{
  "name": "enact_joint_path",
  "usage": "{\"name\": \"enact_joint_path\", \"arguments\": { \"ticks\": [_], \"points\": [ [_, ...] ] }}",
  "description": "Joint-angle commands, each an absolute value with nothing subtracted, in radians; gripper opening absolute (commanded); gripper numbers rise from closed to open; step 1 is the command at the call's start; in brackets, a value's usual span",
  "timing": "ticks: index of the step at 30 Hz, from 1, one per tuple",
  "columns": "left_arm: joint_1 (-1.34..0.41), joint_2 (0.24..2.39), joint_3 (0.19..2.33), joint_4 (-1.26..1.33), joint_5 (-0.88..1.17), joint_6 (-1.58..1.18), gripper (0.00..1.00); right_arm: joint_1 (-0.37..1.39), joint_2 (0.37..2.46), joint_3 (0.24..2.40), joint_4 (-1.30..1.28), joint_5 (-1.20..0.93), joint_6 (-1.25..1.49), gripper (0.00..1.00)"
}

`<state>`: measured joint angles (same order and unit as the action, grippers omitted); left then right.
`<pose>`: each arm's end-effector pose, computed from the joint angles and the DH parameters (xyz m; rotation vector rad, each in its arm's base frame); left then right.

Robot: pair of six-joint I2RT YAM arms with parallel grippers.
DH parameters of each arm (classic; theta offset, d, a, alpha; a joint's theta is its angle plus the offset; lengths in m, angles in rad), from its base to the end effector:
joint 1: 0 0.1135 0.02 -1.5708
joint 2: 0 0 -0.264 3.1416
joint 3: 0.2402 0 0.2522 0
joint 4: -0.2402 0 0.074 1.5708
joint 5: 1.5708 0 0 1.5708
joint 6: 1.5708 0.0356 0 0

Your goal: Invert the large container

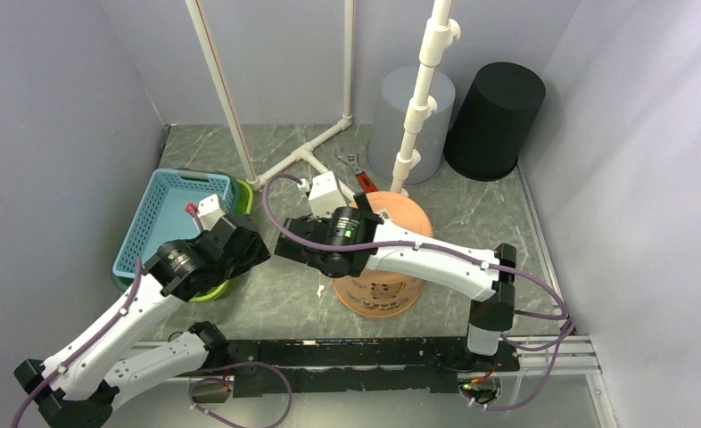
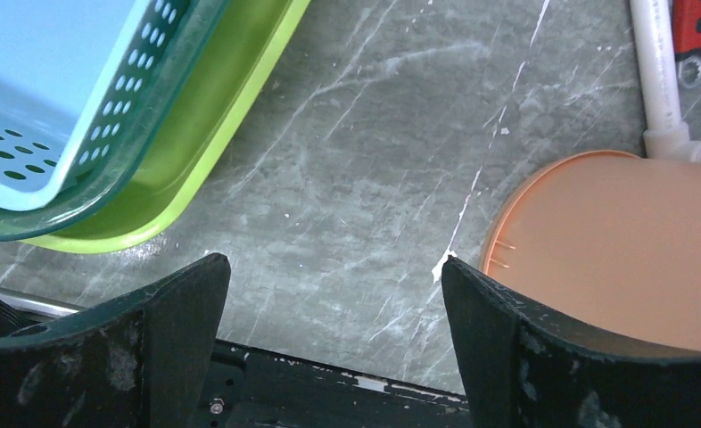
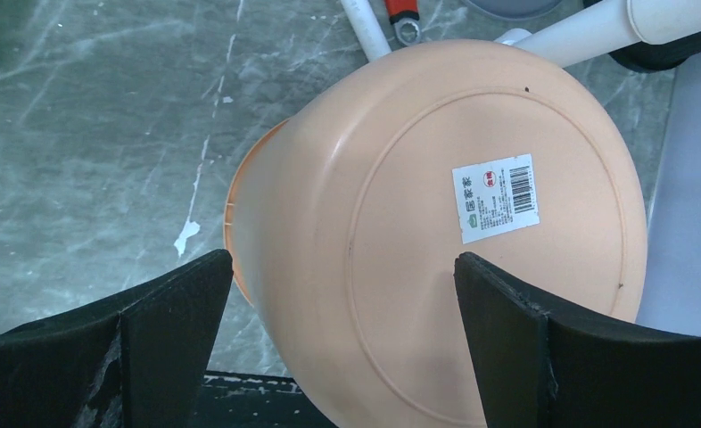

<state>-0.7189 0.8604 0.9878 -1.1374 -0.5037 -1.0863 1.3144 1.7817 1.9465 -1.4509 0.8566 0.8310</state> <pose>0.1160 -0.0787 0.3152 -0.6148 2.3329 -0.1603 0.1108 0.3166 0.3776 -0.3963 2.2239 -0.2079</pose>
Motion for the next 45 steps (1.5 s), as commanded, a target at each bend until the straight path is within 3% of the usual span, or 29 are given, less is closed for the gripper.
{"name": "enact_joint_path", "arguments": {
  "ticks": [1,11,17,21,25,32,37,41,45],
  "points": [
    [-0.716,0.826,1.022,-1.163,-0.563,-1.126,0.94,1.32,1.78,1.936,-1.499,0.948,0.874,1.0],
    [-0.716,0.795,0.984,-1.08,-0.536,-1.089,0.94,1.312,1.584,1.59,-1.5,0.904,1.043,1.0],
    [-0.716,0.823,0.992,-1.064,-0.523,-1.062,0.94,1.241,1.362,1.395,-1.478,0.84,1.132,1.0],
    [-0.716,0.832,0.985,-1.037,-0.5,-1.042,0.94,1.1,1.219,1.38,-1.38,0.741,1.019,1.0],
    [-0.716,0.835,0.987,-1.001,-0.473,-0.994,0.94,1.081,1.082,1.427,-1.271,0.684,0.951,1.0],
    [-0.716,0.857,1.016,-0.997,-0.476,-0.965,0.94,1.083,0.809,1.247,-0.882,0.269,0.81,0.99],
    [-0.716,0.866,1.007,-0.983,-0.461,-0.97,0.94,1.121,0.798,1.099,-0.811,0.043,0.805,1.0],
    [-0.716,0.871,0.999,-0.977,-0.443,-0.983,0.94,1.253,0.881,1.085,-0.886,0.133,0.853,1.0],
    [-0.715,0.876,1.003,-0.982,-0.441,-0.986,0.94,1.272,0.975,1.136,-1.1,0.376,1.004,1.0]
  ]
}}
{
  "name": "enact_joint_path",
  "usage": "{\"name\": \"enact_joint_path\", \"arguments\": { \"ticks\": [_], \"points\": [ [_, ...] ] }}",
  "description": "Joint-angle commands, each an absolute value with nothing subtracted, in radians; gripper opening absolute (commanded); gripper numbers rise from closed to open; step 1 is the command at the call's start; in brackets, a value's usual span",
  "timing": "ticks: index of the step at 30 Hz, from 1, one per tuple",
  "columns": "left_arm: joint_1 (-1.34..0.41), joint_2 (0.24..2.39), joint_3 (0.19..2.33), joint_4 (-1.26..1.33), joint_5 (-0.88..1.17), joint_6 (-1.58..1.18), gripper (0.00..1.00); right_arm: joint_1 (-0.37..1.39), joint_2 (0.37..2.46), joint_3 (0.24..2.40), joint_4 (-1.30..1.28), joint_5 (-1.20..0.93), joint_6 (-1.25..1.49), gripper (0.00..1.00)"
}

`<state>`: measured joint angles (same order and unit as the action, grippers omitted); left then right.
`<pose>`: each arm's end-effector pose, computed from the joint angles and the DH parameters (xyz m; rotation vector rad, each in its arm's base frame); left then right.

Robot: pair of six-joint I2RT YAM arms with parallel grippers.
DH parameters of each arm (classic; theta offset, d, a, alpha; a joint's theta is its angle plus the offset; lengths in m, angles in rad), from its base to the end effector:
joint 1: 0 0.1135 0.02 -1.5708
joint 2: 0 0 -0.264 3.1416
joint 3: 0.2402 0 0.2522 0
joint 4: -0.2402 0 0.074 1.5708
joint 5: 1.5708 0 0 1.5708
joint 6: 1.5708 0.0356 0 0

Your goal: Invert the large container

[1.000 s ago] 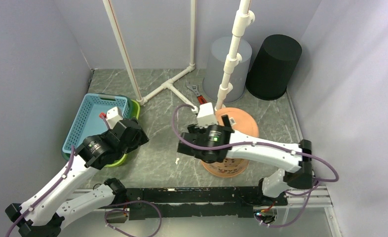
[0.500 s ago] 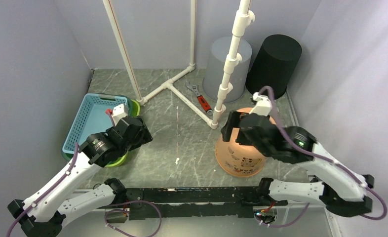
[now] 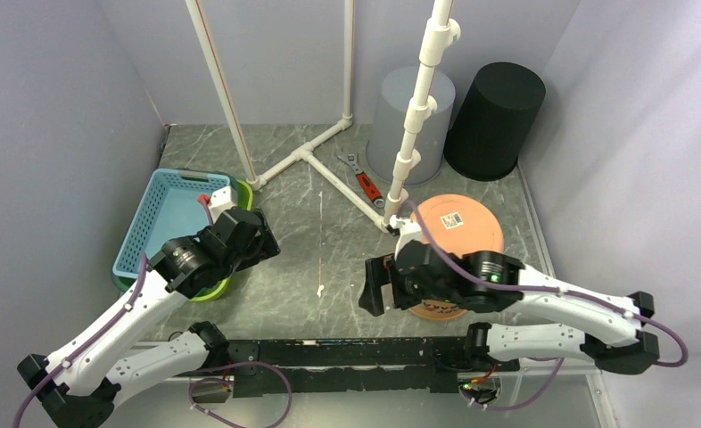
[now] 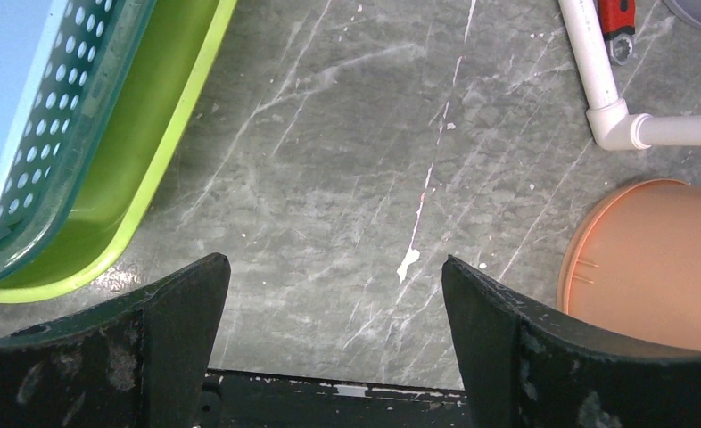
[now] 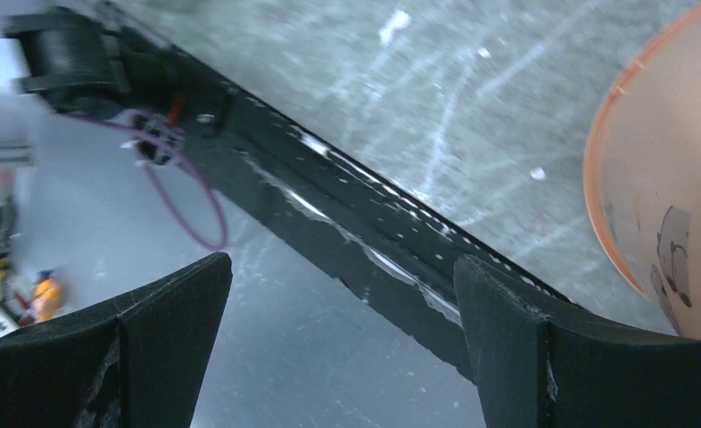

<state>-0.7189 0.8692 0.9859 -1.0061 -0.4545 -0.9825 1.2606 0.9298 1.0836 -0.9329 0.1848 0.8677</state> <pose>0.1252 -0.0888 0.3209 -0.5001 2.3055 -0.2681 0.0589 0.1623 0.3453 -0.3911 2.4586 0.7971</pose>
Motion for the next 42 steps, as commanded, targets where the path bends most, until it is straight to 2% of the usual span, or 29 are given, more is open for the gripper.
{"name": "enact_joint_path", "arguments": {
  "ticks": [1,6,11,18,25,28,31,35,42],
  "points": [
    [-0.715,0.876,1.004,-0.982,-0.442,-0.986,0.94,1.27,0.988,1.148,-1.156,0.451,1.074,1.0],
    [-0.716,0.886,1.013,-0.983,-0.439,-0.983,0.93,1.27,1.026,1.179,-1.491,0.678,1.442,1.0],
    [-0.716,0.897,1.011,-0.973,-0.428,-0.978,0.93,1.193,0.933,1.116,-1.498,0.751,1.489,1.0],
    [-0.716,0.911,1.014,-0.962,-0.408,-0.971,0.93,0.943,0.829,1.14,-1.418,0.807,1.286,1.0],
    [-0.716,0.926,1.013,-0.946,-0.37,-0.959,0.93,0.775,1.036,1.187,-1.392,0.855,1.243,1.0],
    [-0.716,0.926,1.021,-0.961,-0.367,-0.949,0.93,0.693,1.053,1.193,-1.299,0.855,1.156,1.0],
    [-0.716,0.916,1.022,-0.945,-0.37,-0.918,0.93,0.6,0.998,1.147,-1.099,0.794,0.952,1.0],
    [-0.716,0.906,1.041,-0.946,-0.426,-0.854,0.93,0.446,0.926,1.049,-0.795,0.581,0.658,1.0],
    [-0.716,0.94,1.1,-0.959,-0.503,-0.686,0.94,0.242,1.04,1.026,-0.749,0.537,0.638,1.0]
  ]
}}
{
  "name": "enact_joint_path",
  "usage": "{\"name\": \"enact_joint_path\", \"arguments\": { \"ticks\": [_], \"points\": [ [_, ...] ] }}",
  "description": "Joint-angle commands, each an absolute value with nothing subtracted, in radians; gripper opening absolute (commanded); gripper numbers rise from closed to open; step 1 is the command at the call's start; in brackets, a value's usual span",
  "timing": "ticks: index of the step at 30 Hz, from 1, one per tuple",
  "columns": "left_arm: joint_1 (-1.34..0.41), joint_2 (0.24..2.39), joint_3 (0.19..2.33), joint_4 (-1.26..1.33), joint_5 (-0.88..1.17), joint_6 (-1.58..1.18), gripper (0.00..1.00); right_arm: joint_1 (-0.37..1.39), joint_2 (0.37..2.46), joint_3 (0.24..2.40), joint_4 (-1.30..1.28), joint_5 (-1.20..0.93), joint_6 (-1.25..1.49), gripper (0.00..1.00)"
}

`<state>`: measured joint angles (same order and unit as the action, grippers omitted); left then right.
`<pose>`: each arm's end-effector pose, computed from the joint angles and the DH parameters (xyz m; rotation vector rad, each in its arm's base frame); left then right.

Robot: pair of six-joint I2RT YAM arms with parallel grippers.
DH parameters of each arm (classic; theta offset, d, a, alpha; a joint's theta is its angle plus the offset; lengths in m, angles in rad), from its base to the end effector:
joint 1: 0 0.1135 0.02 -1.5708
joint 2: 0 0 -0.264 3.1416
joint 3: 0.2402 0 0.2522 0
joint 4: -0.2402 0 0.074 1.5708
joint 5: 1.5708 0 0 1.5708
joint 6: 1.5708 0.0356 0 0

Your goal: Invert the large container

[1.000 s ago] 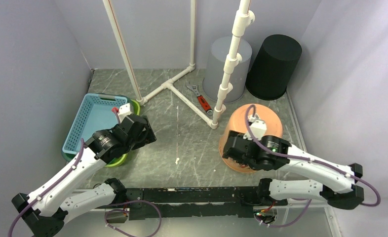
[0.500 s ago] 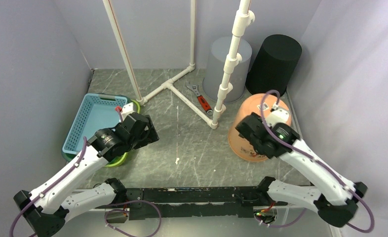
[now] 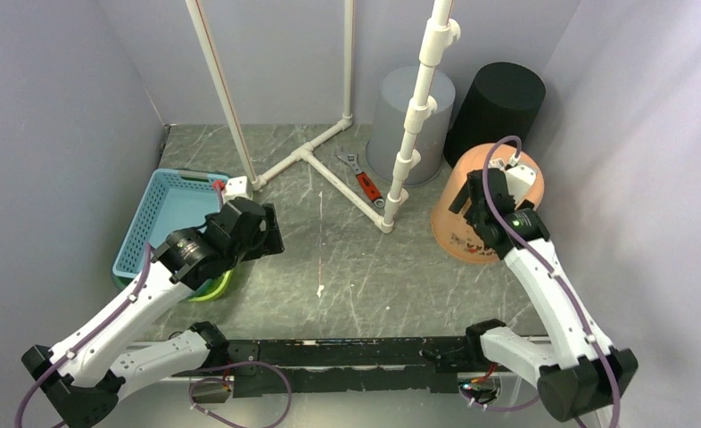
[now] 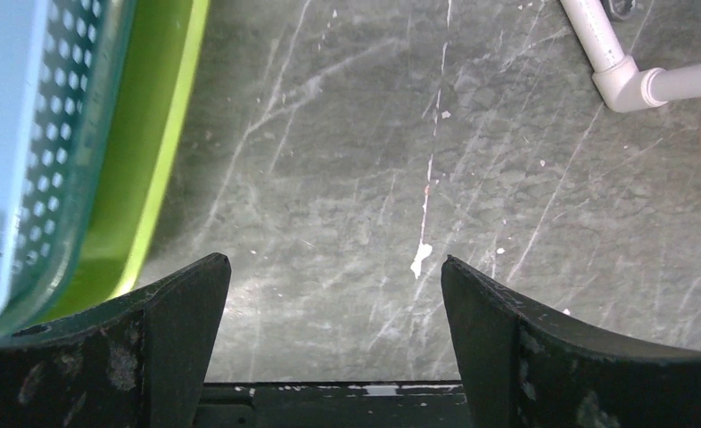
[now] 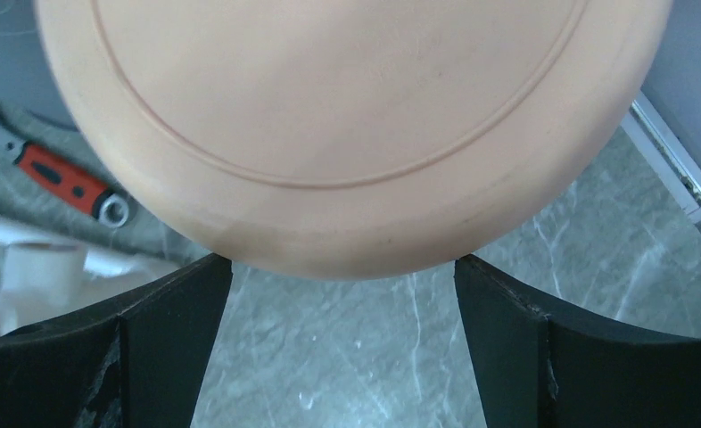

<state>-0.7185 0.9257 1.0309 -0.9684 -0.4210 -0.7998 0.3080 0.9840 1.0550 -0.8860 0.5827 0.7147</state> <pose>0.1359 -0.0995 0.3289 -0.2798 2.3323 -0.2324 0.1823 0.0374 0.3351 0.7047 2.1136 -0.1488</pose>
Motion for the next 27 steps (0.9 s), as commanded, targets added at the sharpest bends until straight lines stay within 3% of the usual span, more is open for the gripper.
{"name": "enact_joint_path", "arguments": {
  "ticks": [1,7,19,27],
  "points": [
    [-0.716,0.954,1.11,-0.962,-0.517,-0.664,0.94,0.231,1.038,1.005,-0.716,0.524,0.636,1.0],
    [-0.685,1.038,1.199,-0.984,-0.545,-0.545,0.94,0.149,1.026,0.979,-0.647,0.525,0.64,1.0],
    [-0.325,1.156,1.267,-0.916,-0.263,-0.425,0.94,0.011,1.121,1.022,-0.67,0.483,0.617,1.0],
    [-0.179,1.209,1.289,-0.978,-0.192,-0.432,0.94,-0.044,1.017,0.967,-0.631,0.255,0.638,1.0]
  ]
}}
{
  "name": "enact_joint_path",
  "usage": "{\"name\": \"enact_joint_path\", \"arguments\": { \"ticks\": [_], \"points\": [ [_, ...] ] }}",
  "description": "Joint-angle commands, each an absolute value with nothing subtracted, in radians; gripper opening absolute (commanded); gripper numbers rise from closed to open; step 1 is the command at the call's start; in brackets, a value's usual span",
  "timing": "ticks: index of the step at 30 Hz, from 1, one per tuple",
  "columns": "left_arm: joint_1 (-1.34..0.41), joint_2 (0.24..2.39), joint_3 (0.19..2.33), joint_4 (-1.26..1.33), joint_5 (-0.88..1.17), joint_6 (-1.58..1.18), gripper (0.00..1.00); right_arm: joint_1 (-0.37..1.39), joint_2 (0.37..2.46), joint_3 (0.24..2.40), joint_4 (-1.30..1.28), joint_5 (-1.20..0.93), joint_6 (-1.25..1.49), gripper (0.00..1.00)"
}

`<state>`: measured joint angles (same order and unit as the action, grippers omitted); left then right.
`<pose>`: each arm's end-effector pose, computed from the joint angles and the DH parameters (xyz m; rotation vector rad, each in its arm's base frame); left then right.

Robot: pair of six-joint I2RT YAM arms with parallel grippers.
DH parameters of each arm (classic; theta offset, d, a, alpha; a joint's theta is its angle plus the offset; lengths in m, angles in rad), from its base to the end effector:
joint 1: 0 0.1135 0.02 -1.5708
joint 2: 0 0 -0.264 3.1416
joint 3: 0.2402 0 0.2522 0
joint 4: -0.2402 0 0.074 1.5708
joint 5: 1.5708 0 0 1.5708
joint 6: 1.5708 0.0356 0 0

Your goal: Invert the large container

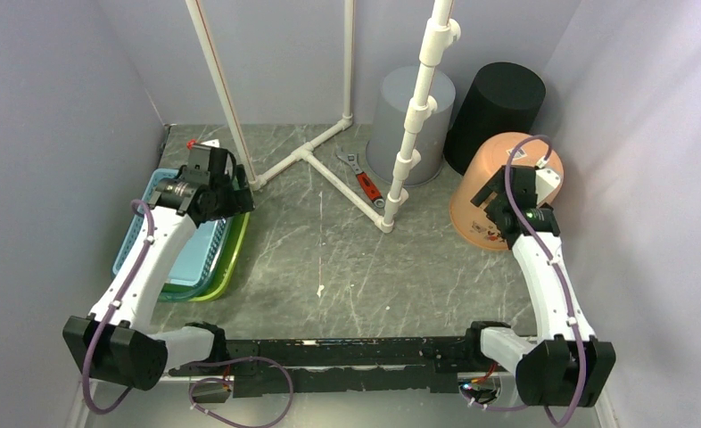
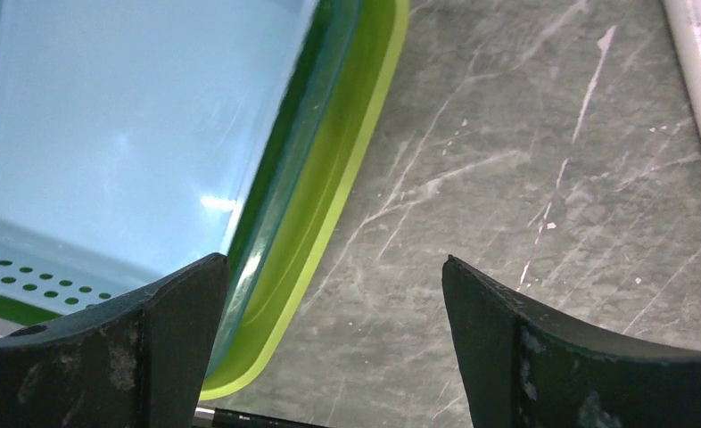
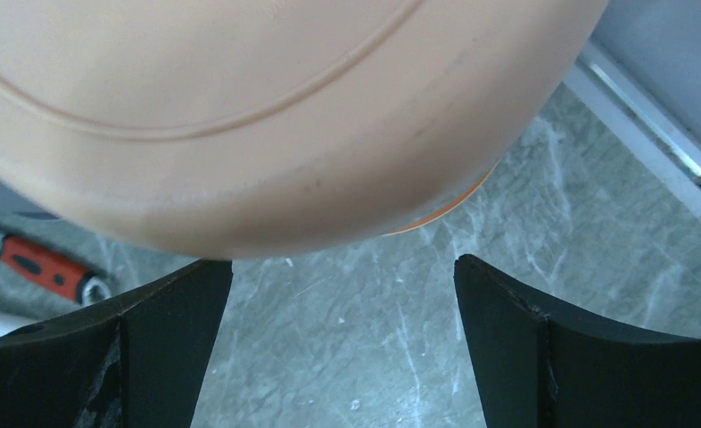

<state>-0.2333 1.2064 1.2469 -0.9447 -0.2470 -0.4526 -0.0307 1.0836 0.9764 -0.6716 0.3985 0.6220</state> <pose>0.2310 -0.0459 0.3447 -0.3705 2.4090 0.0012 0.2219 -0.0206 0.3052 0.9101 2.0907 -0.1621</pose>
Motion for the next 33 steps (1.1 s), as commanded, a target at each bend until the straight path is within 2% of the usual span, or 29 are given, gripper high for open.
{"name": "enact_joint_path", "arguments": {
  "ticks": [1,7,13,18,22,26,33],
  "points": [
    [-0.158,1.209,1.278,-0.971,-0.186,-0.426,0.94,-0.045,0.997,0.96,-0.633,0.197,0.632,1.0],
    [-0.01,1.245,1.218,-0.92,-0.1,-0.411,0.91,-0.045,0.864,0.936,-0.71,-0.028,0.589,1.0],
    [0.108,1.379,1.217,-0.905,-0.019,-0.414,0.86,-0.043,0.736,0.871,-0.765,-0.271,0.639,1.0],
    [0.171,1.428,1.209,-0.891,0.043,-0.403,0.69,-0.044,0.619,0.8,-0.778,-0.363,0.693,1.0],
    [0.174,1.425,1.186,-0.874,0.088,-0.381,0.61,-0.044,0.562,0.768,-0.784,-0.372,0.717,1.0],
    [0.173,1.432,1.163,-0.889,0.096,-0.359,0.53,-0.044,0.563,0.747,-0.771,-0.395,0.725,1.0],
    [0.174,1.428,1.158,-0.907,0.103,-0.334,0.3,-0.044,0.599,0.733,-0.769,-0.441,0.709,1.0]
  ]
}}
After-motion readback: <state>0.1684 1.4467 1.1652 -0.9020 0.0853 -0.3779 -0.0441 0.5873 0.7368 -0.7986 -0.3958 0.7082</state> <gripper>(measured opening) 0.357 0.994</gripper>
